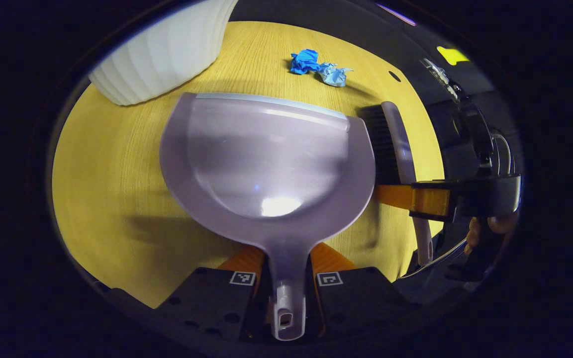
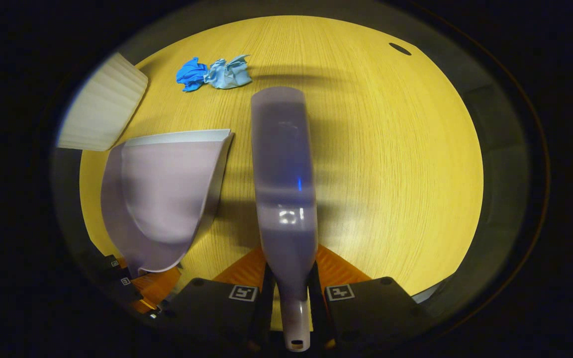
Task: Pick up the small broom and dustpan from the desktop, sweep the trash into the dustpan with the broom, and then empty the trash into the garbage bin.
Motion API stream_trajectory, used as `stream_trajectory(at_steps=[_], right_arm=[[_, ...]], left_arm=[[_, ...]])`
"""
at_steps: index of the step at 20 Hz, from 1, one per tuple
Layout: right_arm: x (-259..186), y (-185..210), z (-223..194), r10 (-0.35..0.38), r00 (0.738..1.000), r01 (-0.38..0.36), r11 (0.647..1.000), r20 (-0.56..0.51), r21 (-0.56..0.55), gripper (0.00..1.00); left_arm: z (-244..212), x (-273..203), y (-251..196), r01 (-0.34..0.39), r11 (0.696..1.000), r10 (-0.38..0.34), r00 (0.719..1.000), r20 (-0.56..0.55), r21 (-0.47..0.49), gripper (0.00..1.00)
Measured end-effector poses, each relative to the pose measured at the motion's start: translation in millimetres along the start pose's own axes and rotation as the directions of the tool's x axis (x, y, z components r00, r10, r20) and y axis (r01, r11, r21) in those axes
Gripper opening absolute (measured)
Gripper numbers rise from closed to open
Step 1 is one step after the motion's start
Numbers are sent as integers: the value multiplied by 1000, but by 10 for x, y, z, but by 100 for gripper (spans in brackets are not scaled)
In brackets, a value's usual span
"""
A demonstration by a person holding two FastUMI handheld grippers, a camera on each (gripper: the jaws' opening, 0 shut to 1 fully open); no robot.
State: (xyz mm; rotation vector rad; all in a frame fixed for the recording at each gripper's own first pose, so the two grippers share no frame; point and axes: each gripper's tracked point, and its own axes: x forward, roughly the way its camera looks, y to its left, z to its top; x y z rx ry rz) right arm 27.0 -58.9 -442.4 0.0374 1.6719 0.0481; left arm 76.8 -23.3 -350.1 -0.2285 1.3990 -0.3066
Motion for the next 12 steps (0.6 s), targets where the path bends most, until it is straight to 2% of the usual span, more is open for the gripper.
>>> stream_trajectory(at_steps=[1, 2, 5, 9, 12], right_arm=[[0, -31, 19, -6, 1000, 6, 1000, 2, -12, 36], [4, -57, 65, -3, 1000, 3, 1000, 3, -17, 31], [-88, -169, 267, 15, 1000, -15, 999, 4, -37, 31], [-135, -528, 832, -72, 997, 75, 994, 31, -81, 31], [-141, -605, 1301, -106, 992, 116, 981, 74, -156, 30]], left_arm=[[2, 2, 14, -3, 1000, 3, 1000, -6, 9, 28], [-25, -14, 50, -7, 1000, 7, 1000, -13, 25, 28], [-60, -101, 240, -33, 995, 36, 999, -39, 94, 28], [46, -239, 574, -100, 962, 127, 988, -91, 255, 29], [189, -349, 692, -101, 932, 153, 981, -123, 349, 28]])
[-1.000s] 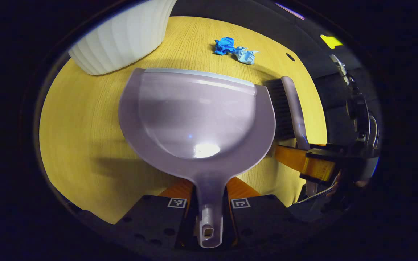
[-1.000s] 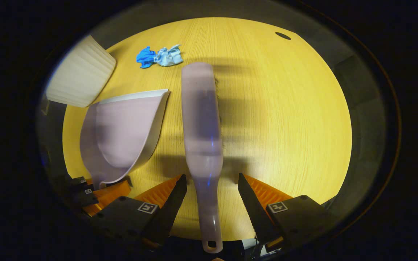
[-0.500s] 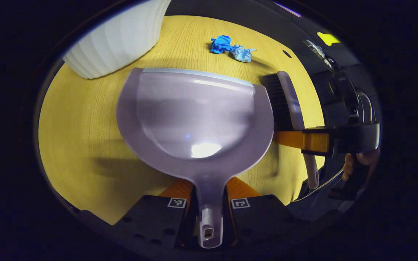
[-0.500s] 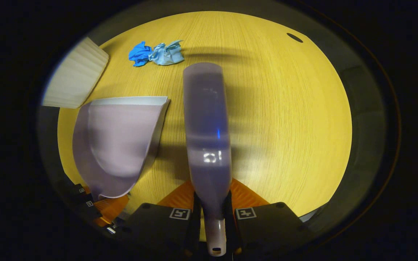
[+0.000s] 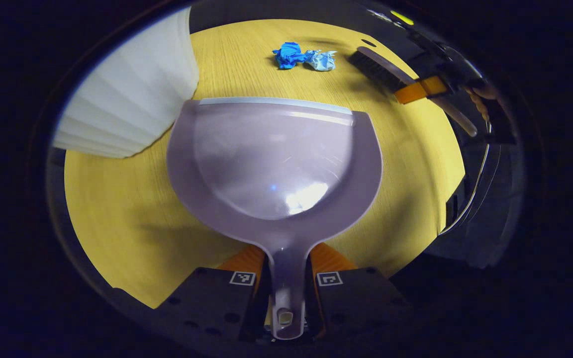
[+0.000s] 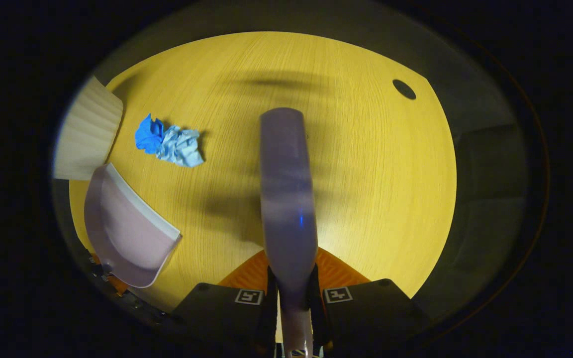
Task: Pick up the small broom and dustpan from the desktop, sweep the trash into the dustpan with the broom, and then empty the trash into the garbage bin.
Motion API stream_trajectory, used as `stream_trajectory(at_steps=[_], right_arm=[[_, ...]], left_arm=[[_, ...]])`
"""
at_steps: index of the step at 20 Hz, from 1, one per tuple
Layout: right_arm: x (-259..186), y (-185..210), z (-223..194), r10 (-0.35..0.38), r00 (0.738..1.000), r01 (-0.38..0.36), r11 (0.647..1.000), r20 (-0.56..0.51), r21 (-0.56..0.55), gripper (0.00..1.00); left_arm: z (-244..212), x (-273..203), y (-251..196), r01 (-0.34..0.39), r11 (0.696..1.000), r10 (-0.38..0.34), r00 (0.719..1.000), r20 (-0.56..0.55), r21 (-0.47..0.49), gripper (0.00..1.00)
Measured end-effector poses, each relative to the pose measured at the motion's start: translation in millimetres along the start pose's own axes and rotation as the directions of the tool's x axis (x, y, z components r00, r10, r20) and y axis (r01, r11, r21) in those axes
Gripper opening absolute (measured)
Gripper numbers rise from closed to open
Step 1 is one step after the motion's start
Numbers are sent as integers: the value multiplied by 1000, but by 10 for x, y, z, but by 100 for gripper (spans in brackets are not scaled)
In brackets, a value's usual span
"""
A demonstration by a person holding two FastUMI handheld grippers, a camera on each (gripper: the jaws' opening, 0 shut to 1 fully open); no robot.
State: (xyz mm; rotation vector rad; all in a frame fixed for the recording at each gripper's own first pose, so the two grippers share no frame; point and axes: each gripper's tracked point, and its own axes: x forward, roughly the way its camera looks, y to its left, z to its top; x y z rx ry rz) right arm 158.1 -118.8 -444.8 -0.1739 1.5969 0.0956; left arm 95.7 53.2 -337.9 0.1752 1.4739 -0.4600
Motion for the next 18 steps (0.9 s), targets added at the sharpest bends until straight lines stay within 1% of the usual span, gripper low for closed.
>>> stream_trajectory(at_steps=[1, 3, 5, 7, 8, 11, 13, 14, 15, 16, 18], right_arm=[[26, -25, 111, -16, 1000, 16, 998, 2, -58, 30], [68, -32, 390, -32, 999, 34, 984, 13, -177, 30], [113, 66, 635, -5, 1000, 10, 973, 23, -231, 30], [152, 214, 695, 37, 999, -41, 966, -21, -255, 30], [176, 252, 692, 43, 998, -54, 958, -45, -280, 30], [192, 420, 666, 56, 997, -76, 919, -61, -387, 29], [175, 569, 553, 68, 995, -95, 877, -74, -471, 29], [148, 601, 535, 55, 997, -79, 852, -61, -518, 30], [129, 627, 543, 46, 999, -53, 816, -26, -575, 30], [123, 634, 466, 46, 999, -50, 778, -23, -627, 30], [156, 559, 281, 59, 996, -85, 705, -61, -704, 30]], left_arm=[[23, -31, 58, -4, 999, 5, 1000, -14, 34, 28], [88, -84, 182, -19, 996, 23, 999, -37, 91, 28], [139, -121, 262, -19, 991, 27, 998, -58, 130, 28], [188, -125, 322, -16, 987, 27, 997, -69, 160, 28], [202, -126, 338, -13, 985, 26, 997, -73, 170, 28], [231, -150, 402, -14, 979, 30, 997, -76, 203, 28], [259, -139, 424, -13, 975, 30, 997, -71, 221, 28], [272, -145, 429, -14, 972, 31, 997, -67, 233, 28], [284, -139, 430, -18, 970, 34, 997, -62, 243, 28], [301, -117, 431, -18, 967, 32, 998, -51, 255, 28], [287, -112, 464, -24, 962, 34, 999, -35, 271, 29]])
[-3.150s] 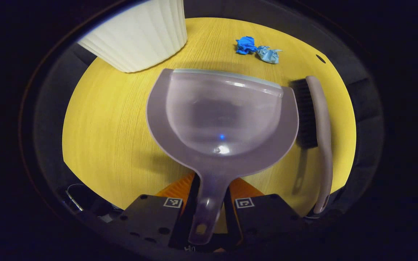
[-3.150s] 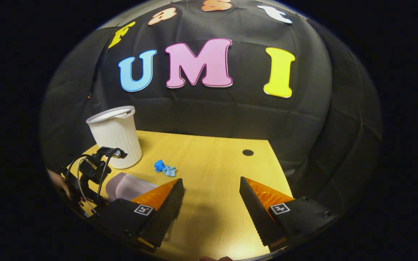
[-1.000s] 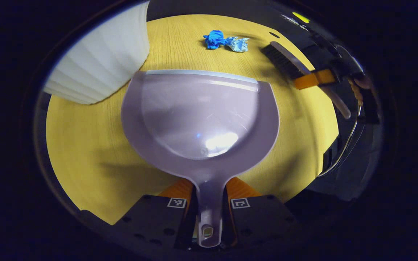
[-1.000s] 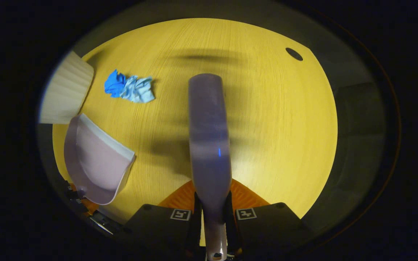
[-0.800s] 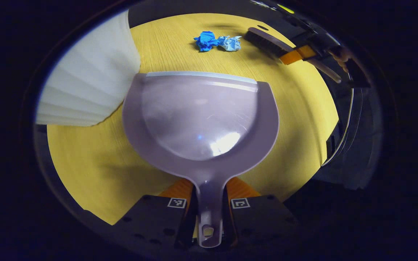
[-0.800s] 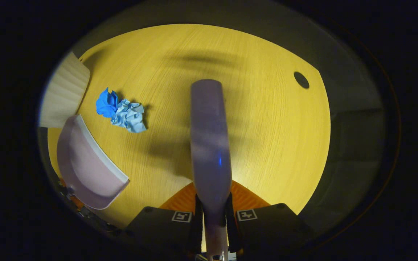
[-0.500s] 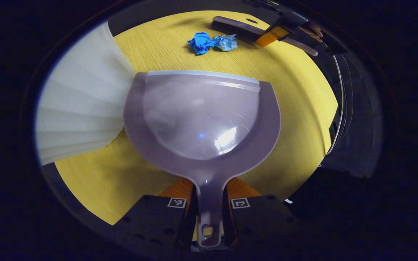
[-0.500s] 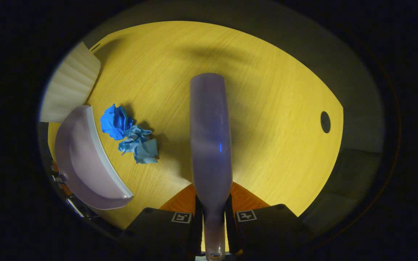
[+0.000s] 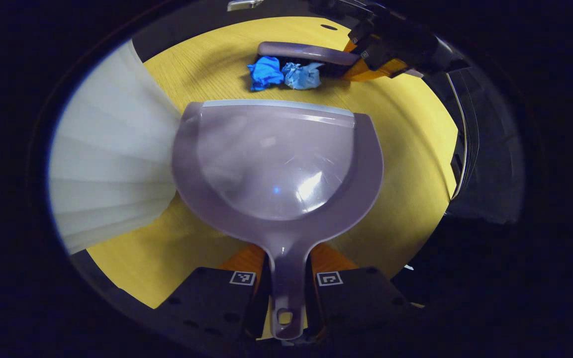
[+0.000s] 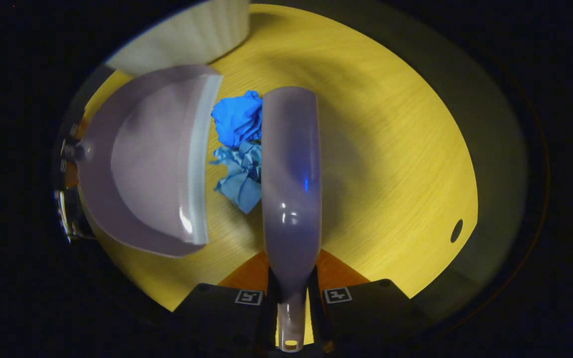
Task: Pick up the small broom and dustpan from the desktop, sweep the trash into the dustpan with the broom, and then empty the trash into the garbage bin.
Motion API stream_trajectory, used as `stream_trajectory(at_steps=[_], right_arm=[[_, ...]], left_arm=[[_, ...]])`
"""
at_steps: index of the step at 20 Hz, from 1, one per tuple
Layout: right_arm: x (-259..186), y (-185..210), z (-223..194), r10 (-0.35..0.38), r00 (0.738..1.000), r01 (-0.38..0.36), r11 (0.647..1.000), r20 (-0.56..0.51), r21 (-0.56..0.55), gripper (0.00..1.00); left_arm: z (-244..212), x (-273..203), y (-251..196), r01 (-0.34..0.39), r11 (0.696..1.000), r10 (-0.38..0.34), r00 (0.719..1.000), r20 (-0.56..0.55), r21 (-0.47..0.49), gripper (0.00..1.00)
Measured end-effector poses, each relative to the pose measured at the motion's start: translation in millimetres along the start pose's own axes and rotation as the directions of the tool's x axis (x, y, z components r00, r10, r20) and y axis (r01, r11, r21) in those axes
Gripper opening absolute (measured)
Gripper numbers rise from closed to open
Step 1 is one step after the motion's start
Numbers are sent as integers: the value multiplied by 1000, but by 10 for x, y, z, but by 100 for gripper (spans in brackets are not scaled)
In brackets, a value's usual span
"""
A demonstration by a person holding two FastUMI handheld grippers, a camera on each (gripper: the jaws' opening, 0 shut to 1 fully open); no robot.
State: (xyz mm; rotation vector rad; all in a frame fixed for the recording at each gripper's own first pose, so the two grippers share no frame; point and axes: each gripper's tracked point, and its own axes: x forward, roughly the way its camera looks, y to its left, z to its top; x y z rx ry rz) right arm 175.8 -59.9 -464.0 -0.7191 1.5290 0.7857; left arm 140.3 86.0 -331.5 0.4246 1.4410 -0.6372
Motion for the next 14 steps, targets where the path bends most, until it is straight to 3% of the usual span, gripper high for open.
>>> stream_trajectory(at_steps=[3, 6, 12, 14], right_arm=[[-7, 116, -271, 76, 997, -77, 995, -15, -65, 31], [80, -12, -381, 154, 988, -154, 987, -6, 49, 31], [-19, -582, -545, 121, 991, -131, 968, 57, 213, 30], [-35, -822, -596, 101, 992, -116, 963, 76, 243, 30]], left_arm=[[4, 35, -1, -4, 1000, 4, 999, 41, 4, 28], [23, 41, -34, 6, 1000, -5, 996, 86, -12, 28], [155, -78, -208, 77, 994, -59, 976, 208, -79, 28], [138, -155, -233, 56, 995, -33, 968, 249, -85, 28]])
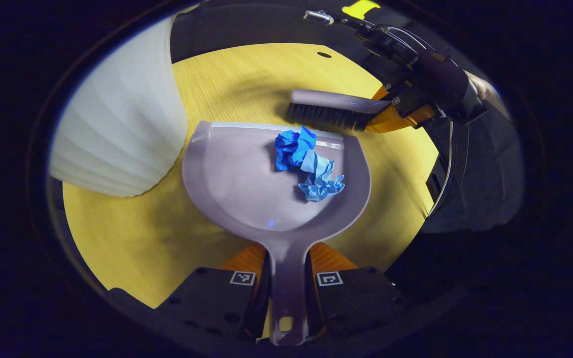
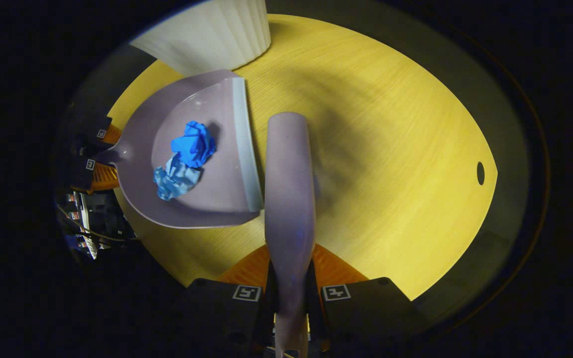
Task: Pick up the small broom and dustpan from the desktop, sweep the trash into the dustpan with the broom, and then empty the trash into the garbage bin.
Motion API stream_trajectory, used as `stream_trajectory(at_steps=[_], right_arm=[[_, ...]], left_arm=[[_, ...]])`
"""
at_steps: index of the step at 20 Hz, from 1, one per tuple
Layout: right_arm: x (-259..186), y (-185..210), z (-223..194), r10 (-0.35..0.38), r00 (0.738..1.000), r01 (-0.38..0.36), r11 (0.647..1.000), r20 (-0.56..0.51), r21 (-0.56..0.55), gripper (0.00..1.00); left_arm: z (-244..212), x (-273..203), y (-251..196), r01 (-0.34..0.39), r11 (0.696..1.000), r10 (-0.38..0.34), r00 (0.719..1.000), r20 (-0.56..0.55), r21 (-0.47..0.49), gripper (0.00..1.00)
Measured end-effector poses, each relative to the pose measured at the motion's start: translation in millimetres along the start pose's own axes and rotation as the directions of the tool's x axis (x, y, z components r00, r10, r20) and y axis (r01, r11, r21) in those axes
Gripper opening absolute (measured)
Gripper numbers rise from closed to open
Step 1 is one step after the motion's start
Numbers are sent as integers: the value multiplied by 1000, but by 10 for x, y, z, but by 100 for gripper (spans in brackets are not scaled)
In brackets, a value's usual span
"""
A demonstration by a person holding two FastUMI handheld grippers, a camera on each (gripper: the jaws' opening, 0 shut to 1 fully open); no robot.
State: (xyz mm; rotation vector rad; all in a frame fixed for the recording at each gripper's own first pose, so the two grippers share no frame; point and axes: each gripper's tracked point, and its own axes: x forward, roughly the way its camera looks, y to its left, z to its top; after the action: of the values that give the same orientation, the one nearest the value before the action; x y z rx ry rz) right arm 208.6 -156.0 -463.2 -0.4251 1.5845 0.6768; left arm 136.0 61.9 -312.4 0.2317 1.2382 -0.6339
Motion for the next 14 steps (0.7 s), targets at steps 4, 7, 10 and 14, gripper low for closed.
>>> stream_trajectory(at_steps=[4, 7, 10, 14], right_arm=[[160, -349, 103, 17, 997, -24, 997, 82, 79, 30], [548, -615, 161, 22, 991, -39, 992, 135, 121, 30], [901, -1012, 74, 18, 989, -38, 990, 149, 137, 30], [1260, -1681, -21, 24, 988, -44, 991, 154, 126, 30]], left_arm=[[-8, -394, -147, -4, 1000, 5, 999, 48, -22, 29], [20, -733, -219, -38, 999, 40, 996, 76, -29, 29], [15, -1148, -188, -59, 998, 63, 990, 123, -33, 28], [113, -1654, 58, -137, 983, 158, 972, 174, -125, 28]])
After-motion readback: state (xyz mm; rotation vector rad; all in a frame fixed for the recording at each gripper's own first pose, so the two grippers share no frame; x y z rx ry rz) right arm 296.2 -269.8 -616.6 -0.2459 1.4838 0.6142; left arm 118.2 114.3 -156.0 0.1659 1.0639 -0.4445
